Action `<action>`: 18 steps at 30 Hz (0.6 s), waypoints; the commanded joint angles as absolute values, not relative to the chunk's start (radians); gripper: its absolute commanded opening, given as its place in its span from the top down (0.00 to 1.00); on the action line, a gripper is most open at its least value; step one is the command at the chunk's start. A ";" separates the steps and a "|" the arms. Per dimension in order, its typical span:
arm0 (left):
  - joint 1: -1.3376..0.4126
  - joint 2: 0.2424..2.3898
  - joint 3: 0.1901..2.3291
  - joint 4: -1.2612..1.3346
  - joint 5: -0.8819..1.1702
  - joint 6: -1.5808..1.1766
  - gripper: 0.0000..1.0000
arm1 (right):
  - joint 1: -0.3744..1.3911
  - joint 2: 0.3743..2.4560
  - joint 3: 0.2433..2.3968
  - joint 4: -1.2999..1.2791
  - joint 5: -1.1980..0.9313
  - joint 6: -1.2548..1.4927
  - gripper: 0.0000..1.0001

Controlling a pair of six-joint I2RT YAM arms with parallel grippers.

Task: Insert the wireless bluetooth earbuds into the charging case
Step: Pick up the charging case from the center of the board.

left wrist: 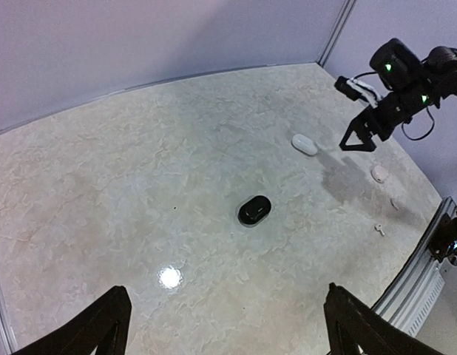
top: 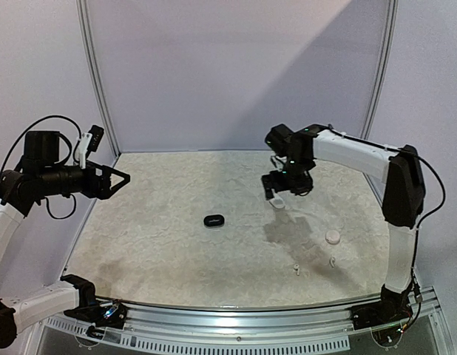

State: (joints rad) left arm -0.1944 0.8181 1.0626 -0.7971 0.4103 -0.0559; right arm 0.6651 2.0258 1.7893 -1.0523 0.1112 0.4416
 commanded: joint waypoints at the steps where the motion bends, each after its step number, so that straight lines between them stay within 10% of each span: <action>1: -0.183 0.811 1.045 -0.765 0.422 -0.045 0.07 | 0.541 1.891 1.552 -1.264 0.314 0.406 0.01; 18: -0.183 0.802 1.037 -0.754 0.433 -0.022 0.07 | 0.353 1.801 1.206 -0.977 0.072 0.376 0.01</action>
